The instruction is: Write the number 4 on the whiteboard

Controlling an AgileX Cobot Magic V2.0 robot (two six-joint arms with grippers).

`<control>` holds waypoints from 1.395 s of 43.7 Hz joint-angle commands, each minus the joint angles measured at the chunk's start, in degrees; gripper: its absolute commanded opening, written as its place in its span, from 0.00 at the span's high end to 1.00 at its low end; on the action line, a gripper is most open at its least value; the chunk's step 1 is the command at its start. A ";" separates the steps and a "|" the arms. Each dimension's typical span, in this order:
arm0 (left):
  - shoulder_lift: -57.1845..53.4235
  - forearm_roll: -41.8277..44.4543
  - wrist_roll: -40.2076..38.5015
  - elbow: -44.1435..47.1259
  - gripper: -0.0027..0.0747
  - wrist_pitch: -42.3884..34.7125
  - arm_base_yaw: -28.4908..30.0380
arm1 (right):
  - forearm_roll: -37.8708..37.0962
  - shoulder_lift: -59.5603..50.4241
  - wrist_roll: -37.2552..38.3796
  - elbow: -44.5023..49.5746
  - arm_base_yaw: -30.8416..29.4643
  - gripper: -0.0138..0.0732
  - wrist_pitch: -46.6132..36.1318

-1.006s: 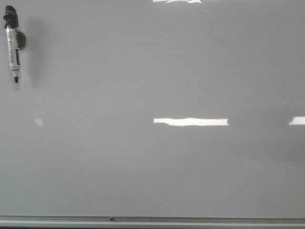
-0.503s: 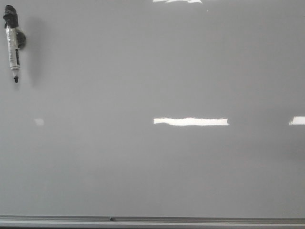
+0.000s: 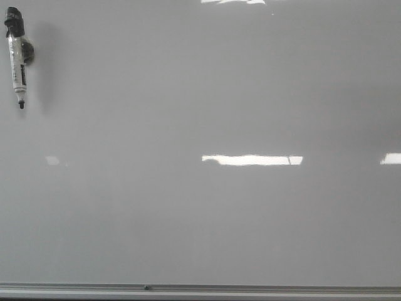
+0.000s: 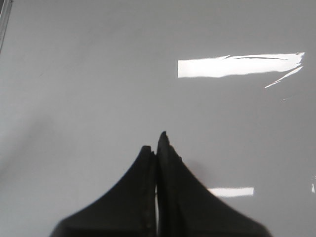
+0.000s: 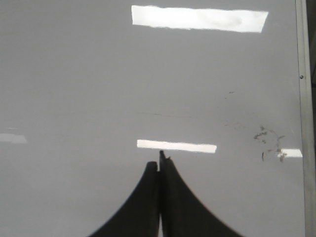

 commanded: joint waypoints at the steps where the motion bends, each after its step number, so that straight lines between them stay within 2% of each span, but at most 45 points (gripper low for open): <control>1: 6.37 -0.57 0.04 -9.06 0.99 3.47 -0.38 | 0.15 6.14 0.03 -7.77 -0.19 0.92 1.49; 9: 14.70 -0.57 0.04 -16.64 0.99 12.18 -0.38 | 0.15 14.42 0.03 -13.79 -0.19 0.92 6.07; 26: 24.31 -0.57 0.04 -16.31 0.99 10.89 -0.38 | 0.15 26.08 0.03 -13.33 -0.19 0.92 5.68; 36: 28.32 -0.57 0.04 -16.31 0.99 13.80 -0.38 | 0.15 30.39 0.03 -13.33 -0.19 0.91 6.33; 38: 29.04 -0.57 0.04 -16.31 0.97 14.02 -0.38 | 0.15 30.93 0.03 -13.33 -0.19 0.87 6.46; 40: 29.84 -0.57 0.04 -16.31 0.92 14.16 -0.38 | 0.15 31.34 -0.02 -13.33 -0.19 0.79 6.64; 43: 31.03 -0.57 0.04 -16.31 0.77 14.29 -0.38 | 0.15 31.55 -0.02 -13.33 -0.19 0.62 6.86; 45: 31.67 -0.57 0.04 -16.31 0.65 14.29 -0.38 | 0.15 31.55 -0.02 -13.33 -0.19 0.46 6.85; 46: 31.90 -0.57 0.04 -16.31 0.56 14.29 -0.38 | 0.15 31.55 -0.02 -13.33 -0.19 0.42 6.85; 47: 32.24 -0.57 0.04 -16.31 0.52 14.29 -0.38 | 0.15 31.55 -0.02 -13.33 -0.19 0.34 6.85; 50: 33.12 -0.57 0.04 -16.31 0.36 13.97 -0.38 | 0.15 31.55 -0.02 -13.33 -0.19 0.20 6.97; 53: 34.21 -0.81 0.04 -16.31 0.28 13.53 -0.72 | 0.15 31.55 -0.02 -13.33 -0.19 0.14 6.97; 61: 38.44 0.15 0.78 -16.31 0.27 11.58 -6.12 | 0.15 31.55 -0.02 -13.33 -0.19 0.14 6.97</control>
